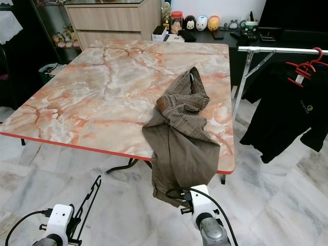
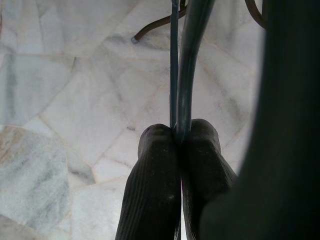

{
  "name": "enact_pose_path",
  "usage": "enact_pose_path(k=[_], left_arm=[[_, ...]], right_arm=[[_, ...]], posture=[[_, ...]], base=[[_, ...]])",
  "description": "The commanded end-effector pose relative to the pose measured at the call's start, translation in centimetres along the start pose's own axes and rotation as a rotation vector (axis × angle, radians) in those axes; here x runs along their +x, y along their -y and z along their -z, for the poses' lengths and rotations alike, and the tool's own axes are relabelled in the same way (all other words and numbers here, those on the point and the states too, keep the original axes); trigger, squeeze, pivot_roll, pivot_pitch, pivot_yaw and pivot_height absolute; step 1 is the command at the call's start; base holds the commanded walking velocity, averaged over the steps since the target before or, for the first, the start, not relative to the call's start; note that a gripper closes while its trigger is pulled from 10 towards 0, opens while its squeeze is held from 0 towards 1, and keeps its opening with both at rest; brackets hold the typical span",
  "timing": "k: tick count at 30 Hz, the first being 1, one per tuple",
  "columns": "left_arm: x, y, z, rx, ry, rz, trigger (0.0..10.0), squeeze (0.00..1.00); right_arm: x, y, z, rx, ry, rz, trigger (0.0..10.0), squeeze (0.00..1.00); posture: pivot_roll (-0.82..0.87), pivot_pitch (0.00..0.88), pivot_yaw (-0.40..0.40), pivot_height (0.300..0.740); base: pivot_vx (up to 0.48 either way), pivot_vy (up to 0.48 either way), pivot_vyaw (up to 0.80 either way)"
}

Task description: Hang hanger

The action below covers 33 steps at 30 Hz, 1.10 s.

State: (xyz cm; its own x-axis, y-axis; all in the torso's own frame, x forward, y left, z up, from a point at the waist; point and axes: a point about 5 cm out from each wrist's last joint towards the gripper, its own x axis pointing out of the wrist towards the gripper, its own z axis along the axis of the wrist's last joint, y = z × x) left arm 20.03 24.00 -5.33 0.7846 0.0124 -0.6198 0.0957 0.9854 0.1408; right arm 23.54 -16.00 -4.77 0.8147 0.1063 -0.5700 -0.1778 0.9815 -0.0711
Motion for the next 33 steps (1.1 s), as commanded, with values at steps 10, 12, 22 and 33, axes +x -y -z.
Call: enact_pose_path(k=[10, 12, 22, 33], left_arm=[[-0.2, -0.2, 0.4, 0.022, -0.012, 0.003, 10.0, 0.0], [-0.2, -0.2, 0.4, 0.022, -0.013, 0.003, 10.0, 0.0], [-0.2, -0.1, 0.4, 0.023, -0.013, 0.007, 10.0, 0.0], [-0.2, 0.1, 0.4, 0.018, -0.014, 0.012, 10.0, 0.0]], right_arm=[[0.3, -0.1, -1.3, 0.002, 0.078, 0.004, 6.9, 0.0], [0.3, 0.1, -1.7, 0.007, 0.105, 0.009, 10.0, 0.0], [0.1, 0.6, -4.5, 0.0, 0.295, -0.039, 10.0, 0.0], [0.0, -0.2, -9.0, -0.084, 0.473, -0.171, 10.0, 0.0]], posture=[[0.11, 0.002, 0.048, 0.74], [0.11, 0.001, 0.048, 0.74], [0.1, 0.0, 0.048, 0.74], [0.11, 0.006, 0.046, 0.74]], base=[[0.0, 0.0, 0.0], [0.0, 0.0, 0.0], [0.0, 0.0, 0.0], [0.0, 0.0, 0.0]])
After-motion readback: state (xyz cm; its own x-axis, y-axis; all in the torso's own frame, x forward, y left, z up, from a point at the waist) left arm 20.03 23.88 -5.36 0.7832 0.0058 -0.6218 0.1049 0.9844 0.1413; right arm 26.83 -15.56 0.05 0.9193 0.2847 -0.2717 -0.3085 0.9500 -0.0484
